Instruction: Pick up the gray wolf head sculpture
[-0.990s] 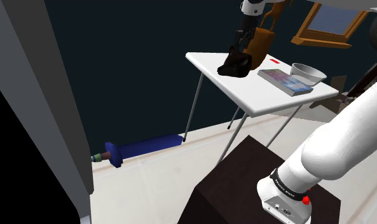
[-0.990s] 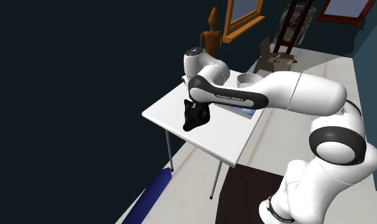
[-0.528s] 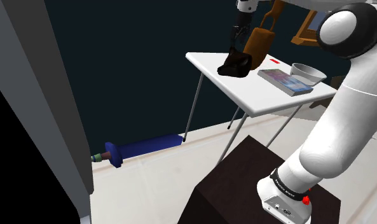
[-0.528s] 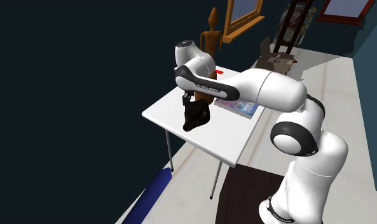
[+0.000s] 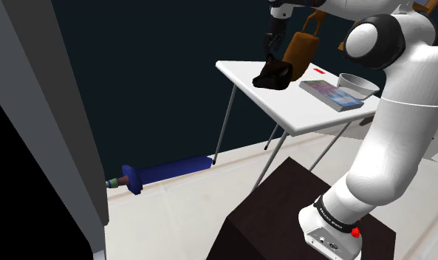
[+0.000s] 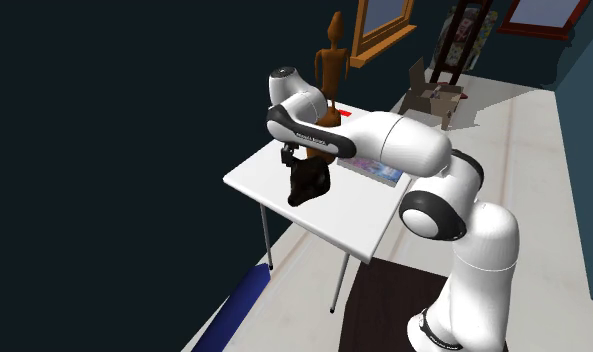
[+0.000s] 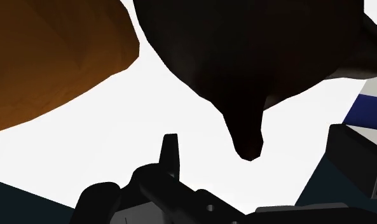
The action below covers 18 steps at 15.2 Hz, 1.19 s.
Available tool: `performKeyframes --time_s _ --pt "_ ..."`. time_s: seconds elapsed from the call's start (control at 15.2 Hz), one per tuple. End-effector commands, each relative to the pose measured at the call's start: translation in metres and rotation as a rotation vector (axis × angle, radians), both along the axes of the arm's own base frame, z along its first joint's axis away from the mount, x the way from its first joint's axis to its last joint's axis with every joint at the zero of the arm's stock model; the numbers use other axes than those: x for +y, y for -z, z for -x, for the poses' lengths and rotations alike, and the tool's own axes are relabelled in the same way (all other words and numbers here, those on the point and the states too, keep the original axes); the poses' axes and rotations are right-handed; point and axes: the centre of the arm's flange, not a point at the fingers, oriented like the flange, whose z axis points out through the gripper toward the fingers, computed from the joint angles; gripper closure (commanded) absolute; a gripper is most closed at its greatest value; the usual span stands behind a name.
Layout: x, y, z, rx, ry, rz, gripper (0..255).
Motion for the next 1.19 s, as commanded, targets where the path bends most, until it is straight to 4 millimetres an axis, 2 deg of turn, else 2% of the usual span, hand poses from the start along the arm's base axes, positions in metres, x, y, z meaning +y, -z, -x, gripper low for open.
performKeyframes --time_s 0.0,0.07,0.2,0.26,0.86,1.12 --pt "0.0 0.01 -0.001 -0.001 0.0 0.0 0" --pt "0.0 0.018 -0.001 -0.001 0.0 0.0 0" --pt "0.0 0.018 -0.001 -0.001 0.0 0.0 0" --pt "0.0 0.018 -0.001 -0.001 0.0 0.0 255" --pt "0.0 0.018 -0.001 -0.001 0.0 0.0 255" --pt "0.0 -0.003 -0.001 -0.001 0.0 0.0 255"
